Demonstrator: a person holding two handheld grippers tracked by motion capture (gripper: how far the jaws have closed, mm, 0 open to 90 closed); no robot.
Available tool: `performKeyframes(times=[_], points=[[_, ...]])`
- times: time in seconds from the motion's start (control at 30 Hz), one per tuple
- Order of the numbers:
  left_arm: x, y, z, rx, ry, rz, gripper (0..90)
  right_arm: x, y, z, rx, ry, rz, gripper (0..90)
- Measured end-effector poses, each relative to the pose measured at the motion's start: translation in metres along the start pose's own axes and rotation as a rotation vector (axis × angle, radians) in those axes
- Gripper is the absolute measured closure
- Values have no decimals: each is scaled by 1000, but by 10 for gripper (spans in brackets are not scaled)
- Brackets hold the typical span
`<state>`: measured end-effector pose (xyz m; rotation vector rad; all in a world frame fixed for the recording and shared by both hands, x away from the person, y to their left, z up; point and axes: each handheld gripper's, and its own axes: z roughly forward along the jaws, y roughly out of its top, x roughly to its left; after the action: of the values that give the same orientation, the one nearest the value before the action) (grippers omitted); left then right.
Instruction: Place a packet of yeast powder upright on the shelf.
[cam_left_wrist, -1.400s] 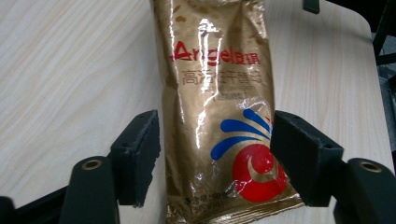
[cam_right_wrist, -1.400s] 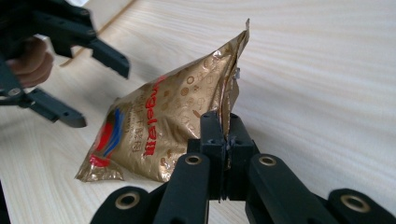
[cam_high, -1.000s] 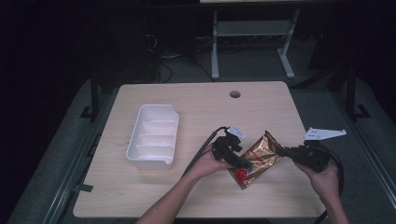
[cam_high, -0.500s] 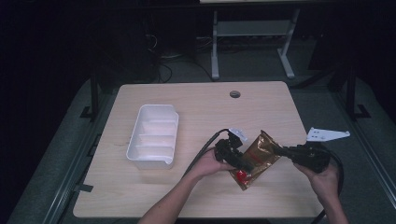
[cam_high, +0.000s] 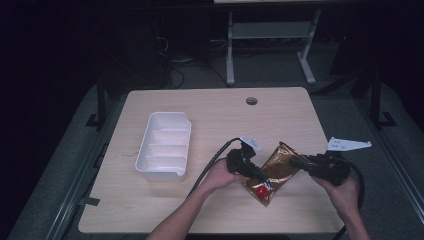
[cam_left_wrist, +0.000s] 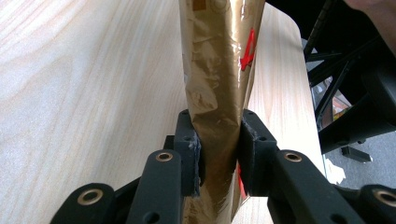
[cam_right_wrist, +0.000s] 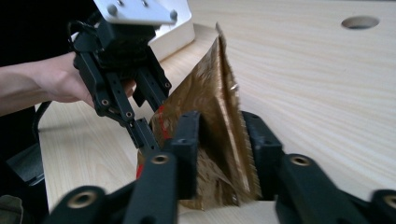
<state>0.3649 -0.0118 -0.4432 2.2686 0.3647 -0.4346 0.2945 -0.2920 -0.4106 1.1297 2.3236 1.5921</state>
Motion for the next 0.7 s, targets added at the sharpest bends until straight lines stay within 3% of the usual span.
performKeyframes(times=[0.17, 0.33, 0.5, 0.7], points=[[-2, -1, -1, -16, 0, 9, 735, -4, -6, 12, 24, 20, 46, 522], [-3, -4, -3, -30, -2, 11, 746, -9, -14, 18, 19, 72, 94, 511], [-3, -6, -4, -40, 3, 8, 746, -13, -20, 24, 7, 144, 162, 590], [-5, -7, -6, -46, 10, 13, 731, -11, -19, 22, -29, 188, 164, 722]])
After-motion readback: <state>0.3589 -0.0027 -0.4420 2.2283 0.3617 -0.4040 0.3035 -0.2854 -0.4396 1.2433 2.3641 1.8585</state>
